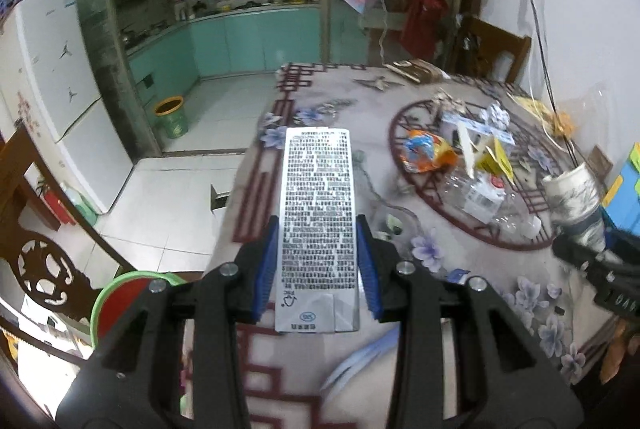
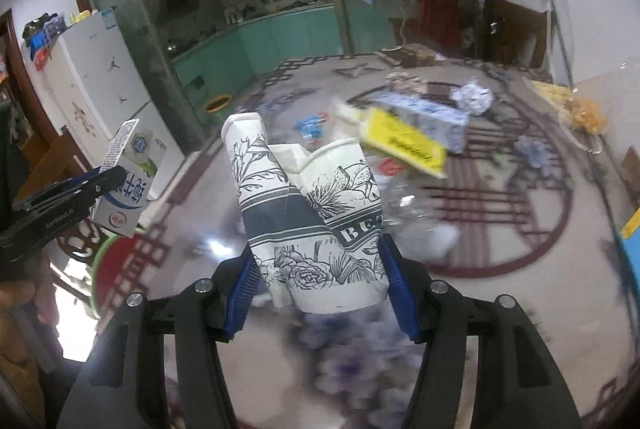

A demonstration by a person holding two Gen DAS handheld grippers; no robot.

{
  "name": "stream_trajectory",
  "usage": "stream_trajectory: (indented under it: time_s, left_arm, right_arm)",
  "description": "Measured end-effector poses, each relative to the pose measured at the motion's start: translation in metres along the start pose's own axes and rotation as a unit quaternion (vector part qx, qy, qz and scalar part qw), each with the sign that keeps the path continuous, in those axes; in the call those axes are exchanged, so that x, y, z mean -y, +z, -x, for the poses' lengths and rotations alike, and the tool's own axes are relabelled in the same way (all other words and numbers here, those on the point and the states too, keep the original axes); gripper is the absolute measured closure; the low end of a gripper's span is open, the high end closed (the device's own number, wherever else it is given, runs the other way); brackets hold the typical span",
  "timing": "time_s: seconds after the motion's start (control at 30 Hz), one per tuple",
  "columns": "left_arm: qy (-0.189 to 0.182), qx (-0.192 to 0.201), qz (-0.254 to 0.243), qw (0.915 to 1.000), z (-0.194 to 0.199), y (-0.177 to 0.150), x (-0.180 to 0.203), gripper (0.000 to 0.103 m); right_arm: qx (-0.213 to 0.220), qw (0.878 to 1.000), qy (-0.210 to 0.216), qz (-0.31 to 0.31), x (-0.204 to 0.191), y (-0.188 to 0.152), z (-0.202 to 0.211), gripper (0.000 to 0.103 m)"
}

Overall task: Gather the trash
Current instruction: 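Carry the paper cup and milk carton over the red bucket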

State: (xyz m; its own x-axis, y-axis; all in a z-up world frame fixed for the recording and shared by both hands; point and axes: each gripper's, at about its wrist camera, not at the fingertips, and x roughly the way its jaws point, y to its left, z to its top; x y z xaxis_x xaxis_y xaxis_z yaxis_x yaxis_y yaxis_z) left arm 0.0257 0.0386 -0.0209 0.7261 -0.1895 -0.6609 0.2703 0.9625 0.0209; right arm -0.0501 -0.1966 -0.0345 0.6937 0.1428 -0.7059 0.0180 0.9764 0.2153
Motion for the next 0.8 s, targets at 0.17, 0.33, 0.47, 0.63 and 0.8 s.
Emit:
stream_trajectory:
  time_s: [0.17, 0.33, 0.47, 0.63, 0.8]
  left_arm:
    - [0.012, 0.001, 0.032, 0.9994, 0.01, -0.007, -0.035, 0.067]
    - [0.018, -0.005, 0.08, 0.9966, 0.015, -0.018, -0.076, 0.067]
    - [0.02, -0.004, 0.098, 0.995, 0.021, -0.024, -0.097, 0.067]
    - [0.029, -0.002, 0.101, 0.9944, 0.027, -0.031, -0.112, 0.067]
    - [0.017, -0.01, 0.115, 0.9932, 0.026, -0.034, -0.122, 0.067]
  right_arm:
    - [-0.002, 0.999, 0.03, 0.012, -0.044, 0.003, -0.011, 0.047]
    - [0.01, 0.998, 0.048, 0.029, -0.087, 0.009, -0.015, 0.047]
    - [0.009, 0.997, 0.064, 0.042, -0.111, 0.012, -0.02, 0.047]
    - [0.004, 0.995, 0.08, 0.052, -0.138, 0.011, -0.027, 0.047]
    - [0.0, 0.995, 0.083, 0.056, -0.147, 0.01, -0.033, 0.047]
